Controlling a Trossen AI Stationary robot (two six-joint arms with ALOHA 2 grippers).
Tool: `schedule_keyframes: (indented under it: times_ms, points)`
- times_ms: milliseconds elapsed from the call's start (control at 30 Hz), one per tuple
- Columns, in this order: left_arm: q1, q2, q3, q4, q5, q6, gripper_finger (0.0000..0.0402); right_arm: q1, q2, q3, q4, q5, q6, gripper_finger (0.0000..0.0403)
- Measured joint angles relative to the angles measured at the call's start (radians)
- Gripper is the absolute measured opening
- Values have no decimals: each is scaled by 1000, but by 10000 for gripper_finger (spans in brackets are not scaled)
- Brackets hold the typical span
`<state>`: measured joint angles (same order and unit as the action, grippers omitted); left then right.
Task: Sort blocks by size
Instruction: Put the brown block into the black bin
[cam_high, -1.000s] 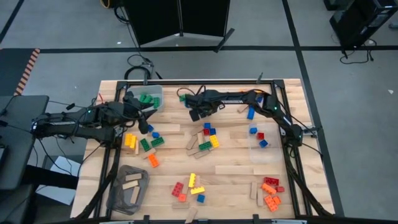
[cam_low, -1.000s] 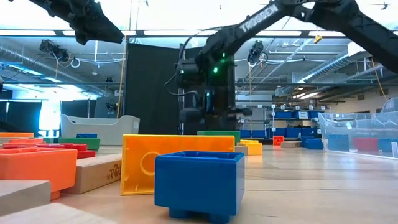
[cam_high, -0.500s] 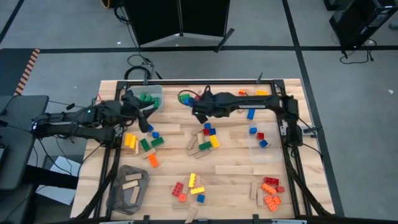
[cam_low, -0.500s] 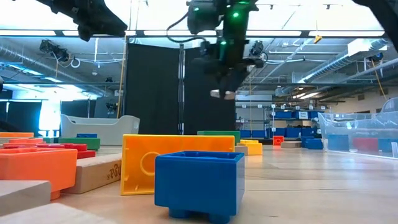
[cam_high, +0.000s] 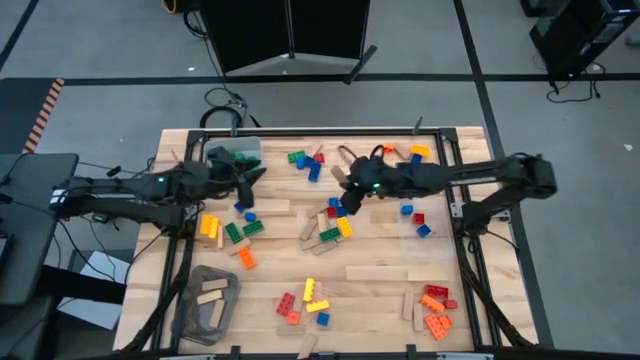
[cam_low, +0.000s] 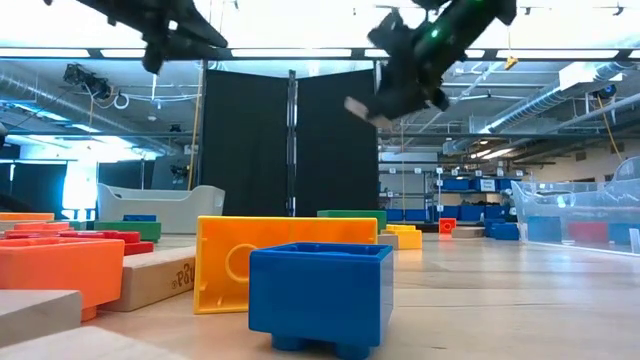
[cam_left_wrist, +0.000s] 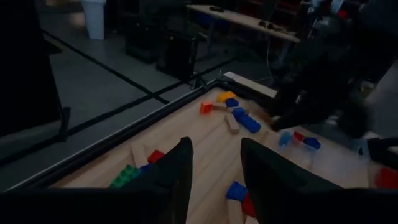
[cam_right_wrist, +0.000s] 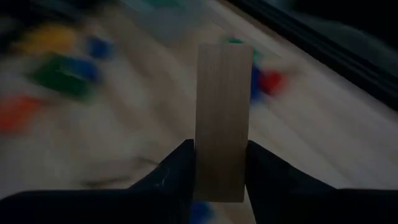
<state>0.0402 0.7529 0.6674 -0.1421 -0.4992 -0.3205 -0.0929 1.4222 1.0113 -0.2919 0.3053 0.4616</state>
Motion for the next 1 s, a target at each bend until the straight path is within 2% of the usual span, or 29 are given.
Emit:
schedule_keyframes:
  times_ms: [100, 200, 367, 533, 667, 833, 1000]
  points:
    - [0, 83, 0, 109, 1, -3, 143, -2, -50, -75, 248, -112, -69, 123]
    - [-1, 164, 0, 258, 20, -4, 143, 7, -54, -94, 376, -149, -152, 123]
    - [-1, 268, 0, 470, 125, -4, 143, 26, -36, -50, 403, -145, -238, 127]
    - [-1, 343, 5, 597, 131, -110, 143, 47, -16, -19, 409, -62, -347, 128]
    - [-1, 402, 71, 576, 124, -92, 143, 53, -7, -2, 405, 52, -393, 128]
    - [-1, 478, 193, 519, 74, -87, 142, 53, 1, 18, 411, 101, -436, 129]
    - [6, 552, 361, 258, 18, -84, 142, 53, 1, 19, 412, 154, -467, 129]
